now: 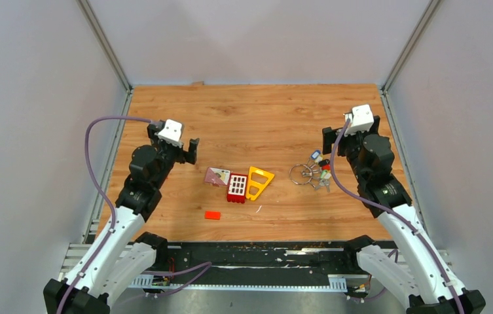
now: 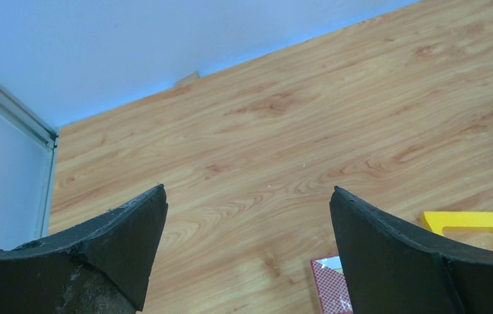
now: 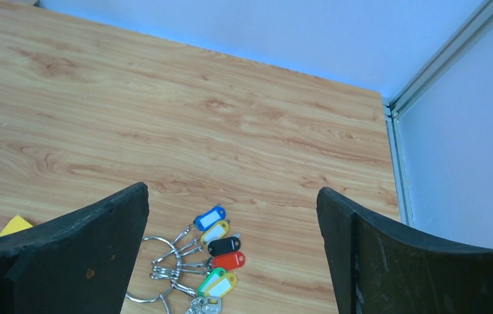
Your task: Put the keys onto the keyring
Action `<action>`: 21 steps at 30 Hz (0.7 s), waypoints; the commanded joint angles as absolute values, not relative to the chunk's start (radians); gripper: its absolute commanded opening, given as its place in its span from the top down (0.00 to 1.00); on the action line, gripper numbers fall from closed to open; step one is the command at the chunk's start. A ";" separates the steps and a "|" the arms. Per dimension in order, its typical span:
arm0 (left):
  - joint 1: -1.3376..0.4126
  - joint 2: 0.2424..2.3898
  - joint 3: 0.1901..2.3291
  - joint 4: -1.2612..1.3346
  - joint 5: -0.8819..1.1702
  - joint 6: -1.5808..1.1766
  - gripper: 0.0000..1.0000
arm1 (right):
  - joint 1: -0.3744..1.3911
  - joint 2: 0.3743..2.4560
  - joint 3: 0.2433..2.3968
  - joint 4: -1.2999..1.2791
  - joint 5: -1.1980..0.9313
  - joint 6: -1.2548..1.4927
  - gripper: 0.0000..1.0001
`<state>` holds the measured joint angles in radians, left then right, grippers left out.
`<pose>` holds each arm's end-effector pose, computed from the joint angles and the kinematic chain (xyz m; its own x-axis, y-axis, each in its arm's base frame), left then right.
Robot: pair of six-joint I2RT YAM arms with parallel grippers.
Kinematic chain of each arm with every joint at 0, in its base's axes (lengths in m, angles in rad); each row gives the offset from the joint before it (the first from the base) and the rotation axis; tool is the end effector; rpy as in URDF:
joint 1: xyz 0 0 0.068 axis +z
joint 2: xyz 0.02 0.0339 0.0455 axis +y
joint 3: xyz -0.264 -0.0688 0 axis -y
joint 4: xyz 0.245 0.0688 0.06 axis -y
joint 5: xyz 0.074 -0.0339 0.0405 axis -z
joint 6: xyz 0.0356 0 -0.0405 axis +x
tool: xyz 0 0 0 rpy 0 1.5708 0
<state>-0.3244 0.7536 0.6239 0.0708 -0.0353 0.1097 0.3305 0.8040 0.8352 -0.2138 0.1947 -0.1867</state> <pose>0.1782 -0.0586 0.3155 -0.0242 0.1236 -0.9920 0.2895 0.9507 0.1114 0.1791 0.0542 0.3514 -0.1431 -0.2416 -0.9598 -0.1679 0.9616 -0.2171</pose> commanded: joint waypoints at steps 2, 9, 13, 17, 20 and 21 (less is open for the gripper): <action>-0.319 0.724 0.638 0.113 -0.007 0.087 0.00 | 0.327 0.774 0.816 -0.138 0.227 -0.158 0.00; -0.319 0.719 0.638 0.094 0.015 0.093 0.00 | 0.327 0.769 0.824 -0.161 0.189 -0.144 0.00; -0.319 0.719 0.631 0.097 0.021 0.098 0.00 | 0.327 0.766 0.815 -0.155 0.184 -0.160 0.00; -0.319 0.722 0.629 0.098 0.031 0.099 0.00 | 0.327 0.760 0.804 -0.134 0.202 -0.164 0.00; -0.319 0.725 0.635 0.089 0.031 0.100 0.00 | 0.326 0.755 0.804 -0.133 0.208 -0.166 0.00; -0.319 0.725 0.634 0.090 0.032 0.101 0.00 | 0.327 0.753 0.802 -0.130 0.209 -0.166 0.00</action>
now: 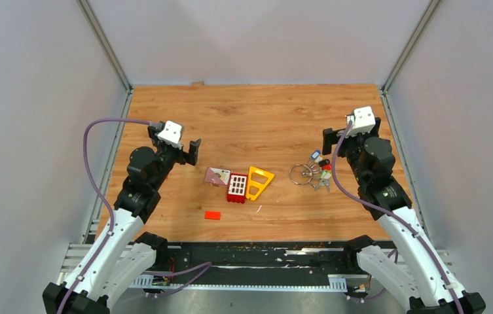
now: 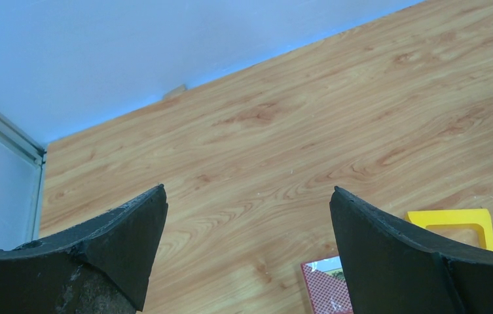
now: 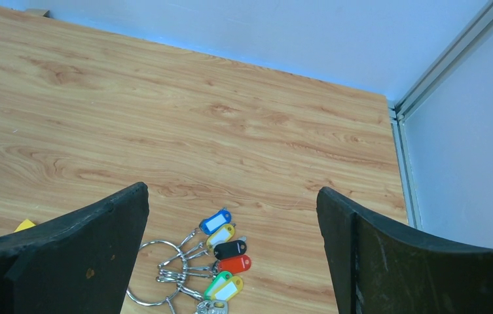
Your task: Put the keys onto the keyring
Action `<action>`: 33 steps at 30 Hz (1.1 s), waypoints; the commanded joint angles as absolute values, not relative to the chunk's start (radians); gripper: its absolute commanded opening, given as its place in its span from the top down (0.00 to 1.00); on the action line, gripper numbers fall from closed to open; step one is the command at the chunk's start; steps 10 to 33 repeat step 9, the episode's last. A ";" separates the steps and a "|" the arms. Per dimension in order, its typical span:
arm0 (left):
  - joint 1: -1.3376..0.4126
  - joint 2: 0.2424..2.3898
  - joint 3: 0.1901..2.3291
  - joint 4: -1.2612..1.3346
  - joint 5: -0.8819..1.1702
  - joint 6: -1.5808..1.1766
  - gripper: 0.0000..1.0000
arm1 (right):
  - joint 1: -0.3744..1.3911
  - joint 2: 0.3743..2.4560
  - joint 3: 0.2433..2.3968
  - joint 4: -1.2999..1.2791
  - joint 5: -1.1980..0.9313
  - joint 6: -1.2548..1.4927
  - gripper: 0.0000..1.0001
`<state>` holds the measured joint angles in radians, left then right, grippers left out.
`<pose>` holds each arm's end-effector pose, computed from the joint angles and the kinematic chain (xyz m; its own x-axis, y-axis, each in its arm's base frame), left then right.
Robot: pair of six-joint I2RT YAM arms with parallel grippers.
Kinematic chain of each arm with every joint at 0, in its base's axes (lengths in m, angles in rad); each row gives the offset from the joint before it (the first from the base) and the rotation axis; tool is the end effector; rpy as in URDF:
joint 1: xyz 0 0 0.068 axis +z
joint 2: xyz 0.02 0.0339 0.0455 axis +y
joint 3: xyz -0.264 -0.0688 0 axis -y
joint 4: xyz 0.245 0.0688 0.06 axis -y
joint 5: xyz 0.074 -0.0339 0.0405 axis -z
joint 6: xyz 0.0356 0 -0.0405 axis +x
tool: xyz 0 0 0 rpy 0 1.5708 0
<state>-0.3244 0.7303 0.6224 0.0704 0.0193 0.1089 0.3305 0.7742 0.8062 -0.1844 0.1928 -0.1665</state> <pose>0.1731 -0.0589 0.3188 0.0013 0.1142 -0.9935 0.3388 0.9346 0.1079 0.1742 0.0526 0.3493 -0.1185 -0.2126 -0.9699 -0.1612 0.9680 -0.1925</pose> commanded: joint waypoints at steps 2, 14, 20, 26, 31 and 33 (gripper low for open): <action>-0.319 0.724 0.632 0.090 0.037 0.104 0.00 | 0.328 0.751 0.799 -0.127 0.211 -0.168 0.00; -0.319 0.731 0.632 0.081 0.051 0.110 0.00 | 0.328 0.750 0.795 -0.113 0.231 -0.170 0.00; -0.319 0.731 0.632 0.081 0.051 0.110 0.00 | 0.328 0.750 0.795 -0.113 0.231 -0.170 0.00; -0.319 0.731 0.632 0.081 0.051 0.110 0.00 | 0.328 0.750 0.795 -0.113 0.231 -0.170 0.00; -0.319 0.731 0.632 0.081 0.051 0.110 0.00 | 0.328 0.750 0.795 -0.113 0.231 -0.170 0.00; -0.319 0.731 0.632 0.081 0.051 0.110 0.00 | 0.328 0.750 0.795 -0.113 0.231 -0.170 0.00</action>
